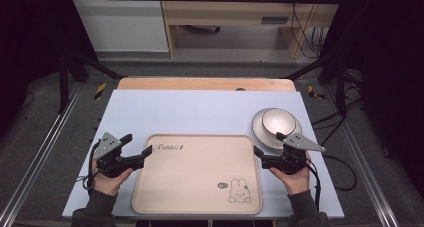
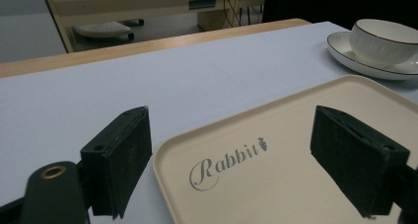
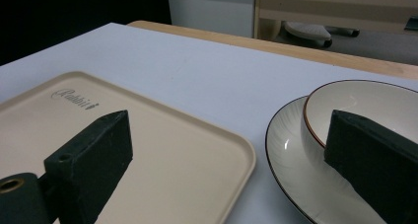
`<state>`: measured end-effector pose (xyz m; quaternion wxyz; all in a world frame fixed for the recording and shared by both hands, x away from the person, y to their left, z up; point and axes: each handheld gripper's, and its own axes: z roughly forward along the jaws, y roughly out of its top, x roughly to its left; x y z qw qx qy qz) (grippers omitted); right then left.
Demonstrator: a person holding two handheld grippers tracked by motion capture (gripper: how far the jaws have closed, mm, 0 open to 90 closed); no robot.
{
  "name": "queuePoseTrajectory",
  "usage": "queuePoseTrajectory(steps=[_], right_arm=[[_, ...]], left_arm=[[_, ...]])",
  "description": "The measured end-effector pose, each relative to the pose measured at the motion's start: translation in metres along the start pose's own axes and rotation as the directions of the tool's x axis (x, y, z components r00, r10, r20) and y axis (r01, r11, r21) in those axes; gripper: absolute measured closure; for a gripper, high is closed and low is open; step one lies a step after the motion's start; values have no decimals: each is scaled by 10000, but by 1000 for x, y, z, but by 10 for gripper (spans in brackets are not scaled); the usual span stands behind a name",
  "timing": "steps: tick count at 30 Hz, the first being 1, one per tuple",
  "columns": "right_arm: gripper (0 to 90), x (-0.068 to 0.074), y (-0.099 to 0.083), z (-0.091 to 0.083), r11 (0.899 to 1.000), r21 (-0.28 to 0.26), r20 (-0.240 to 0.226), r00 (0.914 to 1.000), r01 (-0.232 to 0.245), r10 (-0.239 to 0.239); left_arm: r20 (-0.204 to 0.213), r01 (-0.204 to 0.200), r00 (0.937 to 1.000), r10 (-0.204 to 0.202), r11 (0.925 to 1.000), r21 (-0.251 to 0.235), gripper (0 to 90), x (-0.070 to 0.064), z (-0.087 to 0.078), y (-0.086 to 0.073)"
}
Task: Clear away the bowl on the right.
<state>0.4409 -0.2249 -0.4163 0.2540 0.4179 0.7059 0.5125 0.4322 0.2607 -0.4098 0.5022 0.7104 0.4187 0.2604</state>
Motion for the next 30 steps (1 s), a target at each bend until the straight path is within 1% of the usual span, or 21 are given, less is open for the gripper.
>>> queuePoseTrajectory(steps=[1,11,18,25,30], right_arm=[[48,0,0,0,10000,-22,7,10000,-79,79],[53,-1,0,-1,9999,58,81,9999,-143,142],[58,-5,1,-2,9998,123,409,9991,-131,126],[64,-11,3,-4,9994,156,699,9971,-304,293],[71,-16,6,-6,9991,253,1006,9945,-329,302]], left_arm=[[-3,-22,10000,22,10000,7,155,0,0,0],[-30,-128,9999,128,9998,132,158,0,0,-1],[-122,-163,9998,166,9997,205,163,1,1,-2],[-188,-158,9997,162,9996,232,168,1,1,-1],[-241,-162,9996,169,9995,281,170,1,2,-2]])
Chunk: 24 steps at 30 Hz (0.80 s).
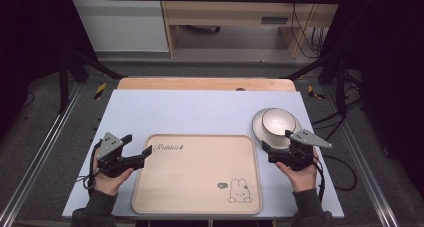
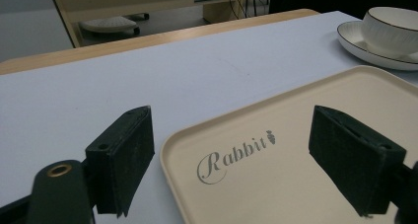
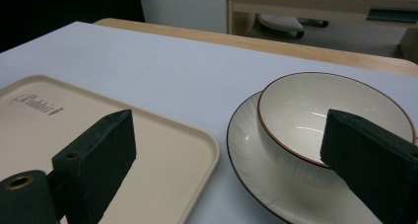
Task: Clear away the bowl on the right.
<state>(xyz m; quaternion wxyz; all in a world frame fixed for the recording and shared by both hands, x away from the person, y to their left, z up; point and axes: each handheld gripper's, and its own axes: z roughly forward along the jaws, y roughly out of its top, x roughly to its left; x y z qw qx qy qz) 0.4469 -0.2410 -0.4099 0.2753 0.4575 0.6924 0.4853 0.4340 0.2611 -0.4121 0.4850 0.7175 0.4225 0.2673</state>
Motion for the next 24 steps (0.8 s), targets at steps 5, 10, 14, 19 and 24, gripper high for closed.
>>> queuePoseTrajectory(steps=[5,10,14,19,24], right_arm=[[80,-8,3,-2,9999,25,360,9992,-151,150],[88,-14,6,-1,9997,88,692,9974,-220,214],[92,-17,8,1,9995,89,832,9961,-295,287],[110,-26,14,7,9992,219,1250,9917,-331,301],[115,-32,18,11,9989,265,1447,9889,-389,346]], left_arm=[[-39,18,10000,-18,10000,-19,174,0,0,0],[-30,-15,10000,15,10000,28,176,-1,1,0],[-40,-36,10000,36,10000,35,176,-1,1,0],[-101,-42,9999,42,10000,11,176,-1,0,1],[-110,-85,9999,86,9999,77,176,-1,2,0]])
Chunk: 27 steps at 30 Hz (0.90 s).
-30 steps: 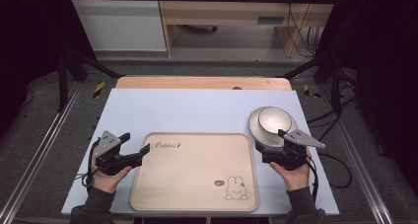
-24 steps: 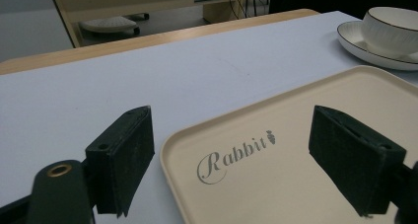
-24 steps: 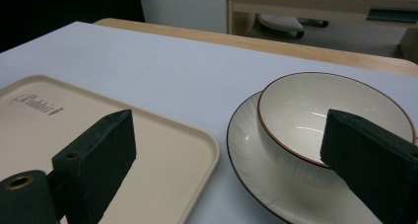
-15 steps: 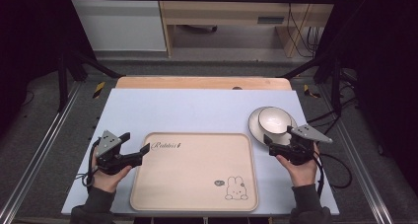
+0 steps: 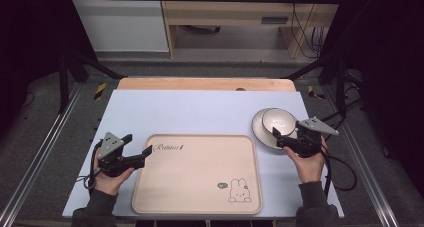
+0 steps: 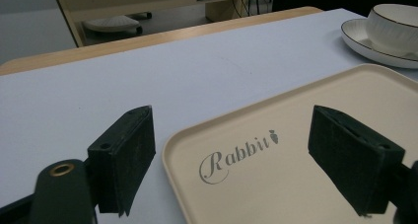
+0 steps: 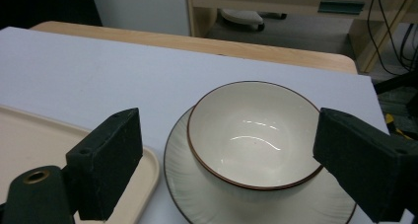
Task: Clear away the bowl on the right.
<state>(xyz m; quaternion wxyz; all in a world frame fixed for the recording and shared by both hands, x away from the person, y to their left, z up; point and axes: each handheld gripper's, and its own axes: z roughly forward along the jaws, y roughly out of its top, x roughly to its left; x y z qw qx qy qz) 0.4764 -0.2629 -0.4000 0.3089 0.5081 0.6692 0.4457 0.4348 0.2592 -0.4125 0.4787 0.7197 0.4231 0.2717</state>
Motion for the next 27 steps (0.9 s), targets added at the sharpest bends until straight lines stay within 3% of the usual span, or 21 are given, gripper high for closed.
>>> queuePoseTrajectory(steps=[6,15,27], right_arm=[[131,-10,1,10,9995,219,227,9995,-217,212],[150,-22,2,27,9970,765,666,9977,-137,86],[179,-37,-1,46,9887,1359,1149,9922,-634,479]], left_arm=[[-9,-78,10000,78,10000,39,177,-1,1,-1],[21,-105,9999,105,9999,48,176,-1,2,-2],[0,-172,9999,172,9998,113,176,-1,3,-2]])
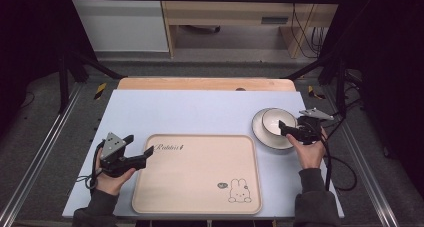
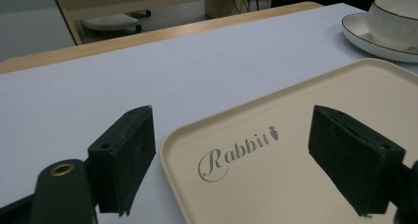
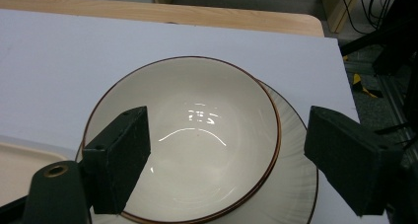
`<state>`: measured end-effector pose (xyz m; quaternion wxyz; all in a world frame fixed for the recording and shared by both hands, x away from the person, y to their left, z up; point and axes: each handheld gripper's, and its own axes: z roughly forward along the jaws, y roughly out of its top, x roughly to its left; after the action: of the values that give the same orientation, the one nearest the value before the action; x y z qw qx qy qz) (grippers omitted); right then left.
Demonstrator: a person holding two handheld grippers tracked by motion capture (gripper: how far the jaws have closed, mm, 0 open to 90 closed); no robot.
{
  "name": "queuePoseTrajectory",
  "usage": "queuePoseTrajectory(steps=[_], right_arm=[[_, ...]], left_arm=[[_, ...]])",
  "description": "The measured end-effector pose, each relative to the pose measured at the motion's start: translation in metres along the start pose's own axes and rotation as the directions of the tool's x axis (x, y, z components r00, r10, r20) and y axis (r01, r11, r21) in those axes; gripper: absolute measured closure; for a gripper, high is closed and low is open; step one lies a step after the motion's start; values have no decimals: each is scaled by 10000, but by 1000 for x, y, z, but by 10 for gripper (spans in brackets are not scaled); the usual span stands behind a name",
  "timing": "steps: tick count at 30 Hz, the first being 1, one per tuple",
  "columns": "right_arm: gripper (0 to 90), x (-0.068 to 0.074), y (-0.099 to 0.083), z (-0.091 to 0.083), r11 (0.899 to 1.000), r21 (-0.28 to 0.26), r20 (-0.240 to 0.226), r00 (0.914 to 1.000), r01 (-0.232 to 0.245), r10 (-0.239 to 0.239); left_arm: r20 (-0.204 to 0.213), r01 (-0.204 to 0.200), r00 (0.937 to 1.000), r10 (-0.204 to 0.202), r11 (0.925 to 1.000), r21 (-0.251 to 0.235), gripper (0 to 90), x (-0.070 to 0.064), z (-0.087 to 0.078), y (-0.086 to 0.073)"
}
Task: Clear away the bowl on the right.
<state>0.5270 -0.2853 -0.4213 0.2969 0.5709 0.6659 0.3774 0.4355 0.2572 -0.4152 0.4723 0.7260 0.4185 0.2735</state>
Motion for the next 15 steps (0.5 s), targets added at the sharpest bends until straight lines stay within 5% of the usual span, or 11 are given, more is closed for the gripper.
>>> queuePoseTrajectory(steps=[15], right_arm=[[276,-12,-5,27,9942,979,327,9986,-445,415]], left_arm=[[5,26,10000,-26,10000,32,179,0,1,-1]])
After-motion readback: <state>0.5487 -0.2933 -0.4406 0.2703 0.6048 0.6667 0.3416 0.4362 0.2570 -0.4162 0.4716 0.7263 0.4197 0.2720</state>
